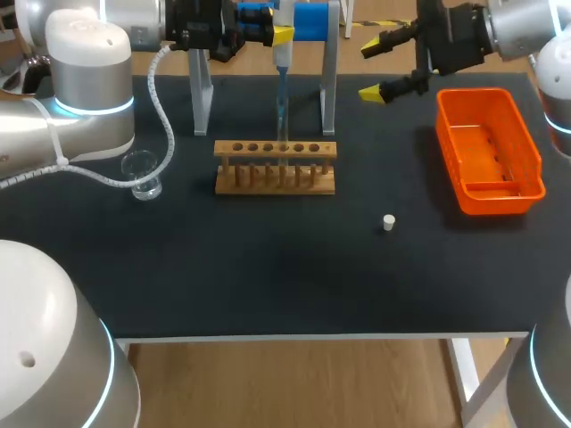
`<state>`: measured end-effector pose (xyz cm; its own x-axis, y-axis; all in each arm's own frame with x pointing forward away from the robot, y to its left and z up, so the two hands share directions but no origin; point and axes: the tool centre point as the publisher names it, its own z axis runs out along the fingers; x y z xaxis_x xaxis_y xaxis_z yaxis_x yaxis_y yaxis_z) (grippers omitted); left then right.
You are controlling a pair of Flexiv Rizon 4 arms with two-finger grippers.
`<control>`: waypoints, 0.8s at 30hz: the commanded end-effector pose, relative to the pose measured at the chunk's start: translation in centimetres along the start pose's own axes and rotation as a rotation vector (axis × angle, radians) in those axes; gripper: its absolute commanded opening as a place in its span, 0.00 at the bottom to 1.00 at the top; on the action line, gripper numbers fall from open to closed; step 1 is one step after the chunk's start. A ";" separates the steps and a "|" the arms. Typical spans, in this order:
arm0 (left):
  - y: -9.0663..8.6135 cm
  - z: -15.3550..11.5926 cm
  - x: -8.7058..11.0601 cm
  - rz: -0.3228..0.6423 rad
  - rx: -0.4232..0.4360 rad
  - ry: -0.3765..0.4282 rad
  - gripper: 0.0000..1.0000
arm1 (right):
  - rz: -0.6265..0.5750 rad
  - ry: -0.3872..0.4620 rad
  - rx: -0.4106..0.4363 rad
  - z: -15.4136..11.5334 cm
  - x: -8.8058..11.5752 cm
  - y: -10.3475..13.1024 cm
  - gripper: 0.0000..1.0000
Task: Invert the test tube, pick up the pipette, mount the tip to pipette, aspirate from beaker and dispense into the tube, eject the tip, return the pipette, and cap with the stopper.
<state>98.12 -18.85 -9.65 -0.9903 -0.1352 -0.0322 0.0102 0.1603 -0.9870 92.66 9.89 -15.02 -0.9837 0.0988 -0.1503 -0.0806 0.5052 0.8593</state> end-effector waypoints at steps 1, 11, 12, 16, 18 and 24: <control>0.0 0.0 -0.1 0.000 -0.001 0.001 0.00 | 0.000 0.002 0.000 -0.1 0.0 0.0 1.00; 0.0 0.0 -0.1 0.000 -0.001 0.001 0.00 | 0.007 -0.044 0.023 -1.6 -2.2 5.3 1.00; 0.0 0.0 -0.1 0.000 -0.001 0.001 0.00 | 0.007 -0.045 0.022 -1.8 -2.3 5.7 1.00; 0.0 0.0 -0.1 0.000 -0.001 0.001 0.00 | 0.018 -0.047 0.004 -2.6 -2.9 7.7 1.00; 0.0 0.0 -0.1 0.000 -0.001 0.001 0.00 | 0.021 -0.042 -0.004 -2.8 -3.1 8.8 1.00; 0.0 0.0 -0.1 0.000 -0.001 0.001 0.00 | 0.009 -0.011 -0.039 -2.1 -4.2 11.8 0.00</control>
<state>98.12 -18.85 -9.66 -0.9903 -0.1352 -0.0322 0.0102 0.1603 -0.9870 94.39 12.72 -3.96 -0.9789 0.1329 -0.1551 -0.0777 0.4601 0.8845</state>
